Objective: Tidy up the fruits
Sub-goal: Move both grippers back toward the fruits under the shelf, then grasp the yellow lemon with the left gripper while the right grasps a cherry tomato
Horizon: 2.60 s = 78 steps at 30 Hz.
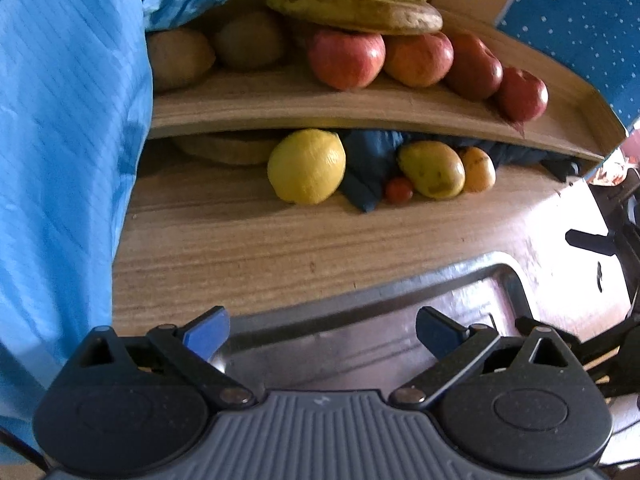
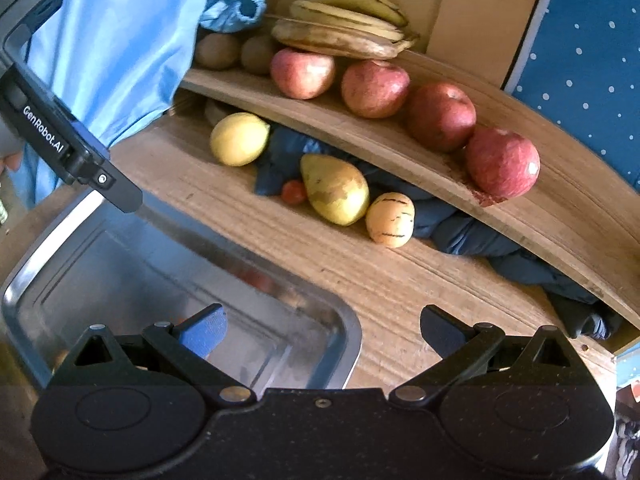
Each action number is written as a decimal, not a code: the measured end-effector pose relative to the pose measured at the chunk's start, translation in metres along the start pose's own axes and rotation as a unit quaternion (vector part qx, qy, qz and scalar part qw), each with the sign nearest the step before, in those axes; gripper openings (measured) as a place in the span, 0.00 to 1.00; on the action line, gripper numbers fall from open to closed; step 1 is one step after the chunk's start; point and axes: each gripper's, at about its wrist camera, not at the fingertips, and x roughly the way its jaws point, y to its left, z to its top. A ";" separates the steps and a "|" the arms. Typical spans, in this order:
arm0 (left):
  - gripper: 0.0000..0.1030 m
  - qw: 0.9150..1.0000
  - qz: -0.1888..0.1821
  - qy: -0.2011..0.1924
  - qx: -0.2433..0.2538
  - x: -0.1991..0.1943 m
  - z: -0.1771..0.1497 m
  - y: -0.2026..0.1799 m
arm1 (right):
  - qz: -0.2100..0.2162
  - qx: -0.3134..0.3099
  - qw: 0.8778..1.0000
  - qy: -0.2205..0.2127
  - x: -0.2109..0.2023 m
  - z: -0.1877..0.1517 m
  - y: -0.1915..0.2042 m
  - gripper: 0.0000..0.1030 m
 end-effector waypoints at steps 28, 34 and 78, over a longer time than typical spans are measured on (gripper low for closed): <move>0.99 0.999 -0.009 -0.036 -0.015 0.052 0.071 0.015 | 0.038 0.230 0.972 -0.002 0.071 0.045 -0.008 0.92; 0.99 0.999 -0.023 -0.035 -0.012 0.058 0.077 0.017 | 0.053 0.328 0.943 0.009 0.083 0.041 -0.013 0.79; 0.62 0.998 -0.050 -0.032 -0.030 0.063 0.068 0.029 | 0.062 0.434 0.899 0.007 0.106 0.044 -0.025 0.23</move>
